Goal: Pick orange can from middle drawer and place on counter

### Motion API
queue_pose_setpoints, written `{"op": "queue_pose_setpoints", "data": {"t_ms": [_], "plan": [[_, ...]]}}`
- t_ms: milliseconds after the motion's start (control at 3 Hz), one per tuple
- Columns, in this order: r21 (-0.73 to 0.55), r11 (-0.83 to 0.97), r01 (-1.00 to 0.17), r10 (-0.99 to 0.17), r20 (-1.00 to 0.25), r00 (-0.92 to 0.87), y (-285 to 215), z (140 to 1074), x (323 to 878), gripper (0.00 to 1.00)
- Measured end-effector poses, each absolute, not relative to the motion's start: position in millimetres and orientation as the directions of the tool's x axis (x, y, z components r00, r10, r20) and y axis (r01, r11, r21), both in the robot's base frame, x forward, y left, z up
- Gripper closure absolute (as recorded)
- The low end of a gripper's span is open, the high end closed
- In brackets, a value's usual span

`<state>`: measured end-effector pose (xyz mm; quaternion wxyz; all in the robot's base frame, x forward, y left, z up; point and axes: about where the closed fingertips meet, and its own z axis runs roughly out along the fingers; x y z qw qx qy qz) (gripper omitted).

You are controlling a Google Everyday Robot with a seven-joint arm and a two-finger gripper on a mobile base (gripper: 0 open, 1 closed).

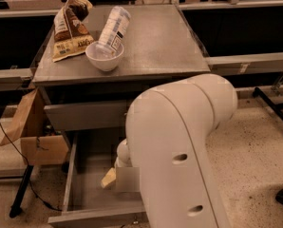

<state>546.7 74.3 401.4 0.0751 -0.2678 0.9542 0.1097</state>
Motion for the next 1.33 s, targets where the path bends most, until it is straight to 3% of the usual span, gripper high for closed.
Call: {"op": "queue_pose_setpoints", "data": {"t_ms": [333, 667, 1333], "plan": [[0.144, 0.828, -0.543, -0.516, -0.184, -0.836, 76, 379, 548, 0.0], [0.138, 0.82, -0.555, -0.534, -0.166, -0.829, 78, 363, 546, 0.14], [0.142, 0.817, -0.559, -0.539, -0.159, -0.827, 79, 356, 547, 0.6]]}}
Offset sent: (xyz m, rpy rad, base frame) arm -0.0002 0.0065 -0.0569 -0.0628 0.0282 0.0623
